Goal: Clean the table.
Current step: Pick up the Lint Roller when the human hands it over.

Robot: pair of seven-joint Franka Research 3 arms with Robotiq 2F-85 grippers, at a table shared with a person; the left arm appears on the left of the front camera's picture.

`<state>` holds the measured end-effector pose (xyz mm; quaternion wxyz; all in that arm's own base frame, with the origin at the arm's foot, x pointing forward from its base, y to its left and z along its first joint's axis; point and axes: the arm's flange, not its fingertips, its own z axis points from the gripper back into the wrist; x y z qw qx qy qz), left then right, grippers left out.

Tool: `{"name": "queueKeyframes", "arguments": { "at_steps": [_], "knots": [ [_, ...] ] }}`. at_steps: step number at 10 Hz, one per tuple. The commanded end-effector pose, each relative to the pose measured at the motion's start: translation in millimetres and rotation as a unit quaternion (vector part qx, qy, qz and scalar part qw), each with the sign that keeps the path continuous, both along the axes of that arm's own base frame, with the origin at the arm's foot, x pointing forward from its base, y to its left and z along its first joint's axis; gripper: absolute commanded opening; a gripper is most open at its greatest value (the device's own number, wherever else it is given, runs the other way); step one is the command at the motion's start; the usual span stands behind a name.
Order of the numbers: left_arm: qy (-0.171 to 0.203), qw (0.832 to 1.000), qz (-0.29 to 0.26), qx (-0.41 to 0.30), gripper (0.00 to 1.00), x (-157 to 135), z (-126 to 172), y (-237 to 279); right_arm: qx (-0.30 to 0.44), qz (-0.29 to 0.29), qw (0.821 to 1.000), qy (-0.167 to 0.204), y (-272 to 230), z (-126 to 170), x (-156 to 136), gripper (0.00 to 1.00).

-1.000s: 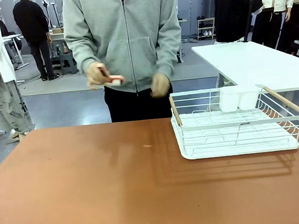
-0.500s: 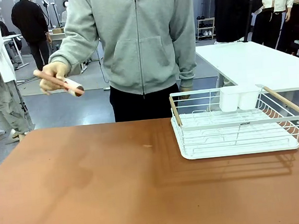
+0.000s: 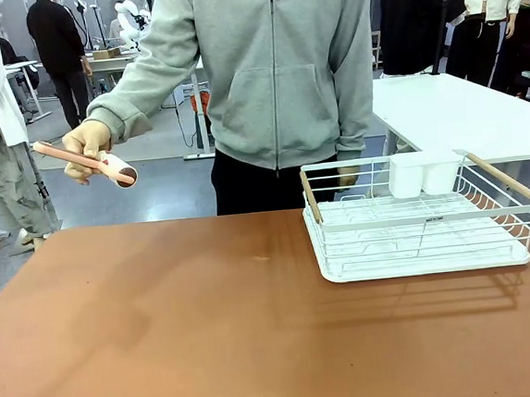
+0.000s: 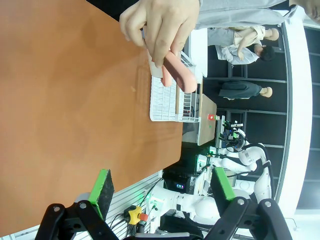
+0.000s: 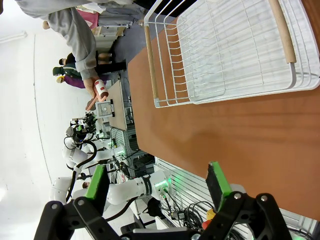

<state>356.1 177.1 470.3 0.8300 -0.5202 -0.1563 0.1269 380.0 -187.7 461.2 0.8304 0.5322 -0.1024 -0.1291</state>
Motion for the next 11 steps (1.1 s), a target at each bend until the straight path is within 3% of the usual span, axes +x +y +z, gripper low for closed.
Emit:
{"name": "queueKeyframes", "arguments": {
  "at_steps": [1, 2, 4, 9, 11],
  "knots": [
    [-0.002, 1.0, 0.001, -0.003, 1.0, -1, 1, 1, 0.0, 0.004, 1.0, -0.005, 0, 3, -2, 1.0],
    [0.0, 1.0, 0.0, 0.0, 1.0, 0, 0, 0, 0.0, 0.004, 1.0, -0.005, 0, 3, -2, 1.0],
    [0.033, 0.996, 0.071, 0.045, 1.0, 10, 20, -18, 0.0, 0.004, 1.0, -0.005, 0, 3, -2, 1.0],
    [0.123, 0.981, 0.138, 0.052, 1.0, 22, 58, -52, 0.0, 0.004, 1.0, -0.005, 0, 3, -2, 1.0],
    [0.14, 0.973, 0.175, 0.062, 1.0, 18, 64, -69, 0.0, 0.004, 1.0, -0.005, 0, 3, -2, 1.0]
  ]
}}
